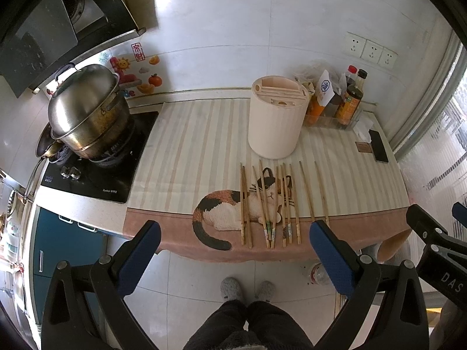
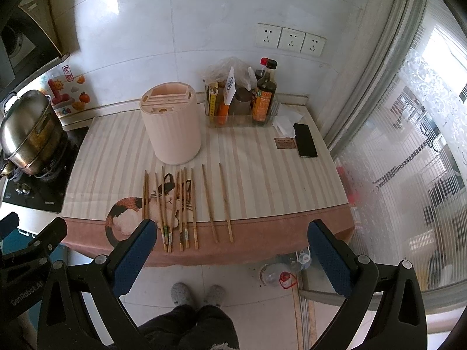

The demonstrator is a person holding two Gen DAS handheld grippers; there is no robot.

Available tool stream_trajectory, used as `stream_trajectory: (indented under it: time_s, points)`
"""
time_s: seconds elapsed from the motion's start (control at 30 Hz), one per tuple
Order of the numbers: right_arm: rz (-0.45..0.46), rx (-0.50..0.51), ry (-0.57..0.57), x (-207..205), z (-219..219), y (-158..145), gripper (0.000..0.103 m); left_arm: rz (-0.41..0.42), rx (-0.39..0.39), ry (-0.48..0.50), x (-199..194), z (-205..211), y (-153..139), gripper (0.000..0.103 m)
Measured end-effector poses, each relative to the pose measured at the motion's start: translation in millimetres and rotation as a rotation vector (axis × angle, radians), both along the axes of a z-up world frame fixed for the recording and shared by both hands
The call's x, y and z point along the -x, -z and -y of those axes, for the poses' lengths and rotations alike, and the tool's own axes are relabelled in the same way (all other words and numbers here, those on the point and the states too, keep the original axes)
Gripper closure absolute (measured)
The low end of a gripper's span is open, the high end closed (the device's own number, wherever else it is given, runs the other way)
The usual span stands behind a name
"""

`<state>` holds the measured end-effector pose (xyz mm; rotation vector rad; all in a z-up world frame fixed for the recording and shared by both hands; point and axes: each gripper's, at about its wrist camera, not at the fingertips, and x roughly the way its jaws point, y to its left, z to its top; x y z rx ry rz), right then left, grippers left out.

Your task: Organize utensils

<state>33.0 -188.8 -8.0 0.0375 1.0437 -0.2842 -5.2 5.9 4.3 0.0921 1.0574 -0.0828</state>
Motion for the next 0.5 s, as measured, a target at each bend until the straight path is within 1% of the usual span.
stream_trajectory:
  time_s: [0.5]
  points:
    - [0.003,0.0,-0.001,1.0,-0.9,-1.2,0.0,-0.002,0.001,0.0,0.1,0.2,0.3,0.0]
